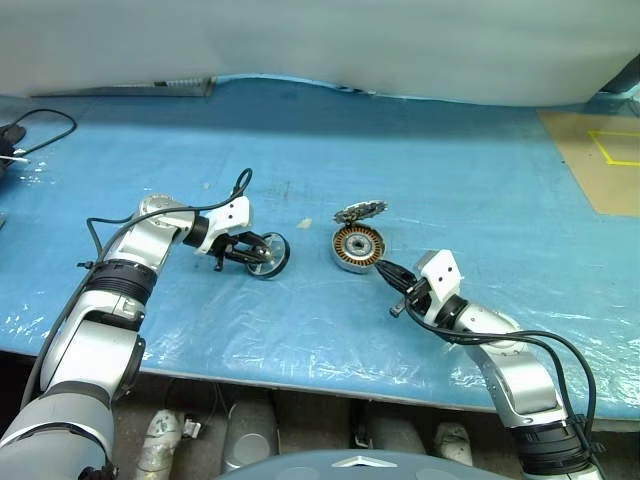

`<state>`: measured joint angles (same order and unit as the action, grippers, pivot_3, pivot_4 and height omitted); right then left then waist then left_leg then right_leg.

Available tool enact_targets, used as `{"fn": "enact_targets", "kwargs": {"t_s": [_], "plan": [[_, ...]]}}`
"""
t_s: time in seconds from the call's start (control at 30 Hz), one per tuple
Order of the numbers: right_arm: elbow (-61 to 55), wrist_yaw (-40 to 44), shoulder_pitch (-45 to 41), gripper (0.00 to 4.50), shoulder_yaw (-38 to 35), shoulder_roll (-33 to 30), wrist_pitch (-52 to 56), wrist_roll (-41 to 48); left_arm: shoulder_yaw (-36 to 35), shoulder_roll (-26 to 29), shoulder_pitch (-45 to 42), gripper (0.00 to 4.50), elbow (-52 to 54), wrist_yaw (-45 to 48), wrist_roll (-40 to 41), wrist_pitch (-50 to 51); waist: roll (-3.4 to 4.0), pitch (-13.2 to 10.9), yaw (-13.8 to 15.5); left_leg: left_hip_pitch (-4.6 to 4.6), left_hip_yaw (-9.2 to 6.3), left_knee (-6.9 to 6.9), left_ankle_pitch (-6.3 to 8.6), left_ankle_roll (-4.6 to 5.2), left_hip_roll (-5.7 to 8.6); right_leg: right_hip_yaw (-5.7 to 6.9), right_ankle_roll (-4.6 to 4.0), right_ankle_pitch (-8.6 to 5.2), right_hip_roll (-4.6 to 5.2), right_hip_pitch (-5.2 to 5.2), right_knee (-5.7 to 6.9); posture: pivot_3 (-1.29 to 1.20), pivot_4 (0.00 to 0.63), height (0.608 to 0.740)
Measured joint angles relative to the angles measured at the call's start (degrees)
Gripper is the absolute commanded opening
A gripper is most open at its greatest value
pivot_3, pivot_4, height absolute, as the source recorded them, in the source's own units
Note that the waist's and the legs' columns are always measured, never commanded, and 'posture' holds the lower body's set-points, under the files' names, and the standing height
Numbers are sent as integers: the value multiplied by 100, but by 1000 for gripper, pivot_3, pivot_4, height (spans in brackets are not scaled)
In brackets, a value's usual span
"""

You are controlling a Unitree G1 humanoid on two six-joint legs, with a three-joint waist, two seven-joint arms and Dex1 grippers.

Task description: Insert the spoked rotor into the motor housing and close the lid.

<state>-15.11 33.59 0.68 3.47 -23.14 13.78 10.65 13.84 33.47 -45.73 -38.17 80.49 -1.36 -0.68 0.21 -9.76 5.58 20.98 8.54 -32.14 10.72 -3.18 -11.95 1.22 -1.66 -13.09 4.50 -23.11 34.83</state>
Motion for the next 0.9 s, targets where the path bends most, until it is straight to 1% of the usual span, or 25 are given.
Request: {"fn": "enact_targets", "kwargs": {"t_s": [0.23,0.33,0.47,0.57,0.67,0.77,0.9], "plan": [[-1,91,51,0,-2,-12,-3,61,-89,61,-1,1343,146,341,282,371,-3,-2,-9,17,0,3,0,0,-2,1,0,0,-2,-18,-2,0,150,740],[-8,138,89,0,-13,-28,-26,82,-182,76,-40,1343,413,582,610,703,-7,-5,-7,22,0,4,0,0,-3,3,-1,0,-3,-21,-3,0,150,740],[-9,201,154,0,-26,-42,-98,87,-354,-11,-245,1342,1055,805,1164,1337,-9,-6,-7,22,1,4,0,0,-1,2,-1,0,-2,-21,-3,0,150,740],[-9,238,198,0,-36,-43,-139,86,-348,-256,-294,1342,1453,874,1444,1732,-9,-6,-11,20,1,4,0,0,-2,2,-1,0,-2,-21,-3,0,150,740],[-9,257,254,0,-45,-44,-232,84,-226,-582,-317,1342,1619,843,1554,2007,-10,-6,-10,21,1,3,-1,1,-2,2,-1,0,-2,-21,-3,0,150,740],[-9,263,329,0,-64,-19,-407,85,2,-897,-413,1342,1584,638,1416,2040,-11,-6,-10,23,1,2,-2,4,-1,2,-1,0,-2,-21,-3,0,150,740],[-7,225,430,0,-73,36,-558,80,245,-1368,-686,1342,1238,121,1043,1868,-12,-7,-8,25,0,0,-7,12,0,3,0,0,-3,-20,-4,0,150,740]]}}
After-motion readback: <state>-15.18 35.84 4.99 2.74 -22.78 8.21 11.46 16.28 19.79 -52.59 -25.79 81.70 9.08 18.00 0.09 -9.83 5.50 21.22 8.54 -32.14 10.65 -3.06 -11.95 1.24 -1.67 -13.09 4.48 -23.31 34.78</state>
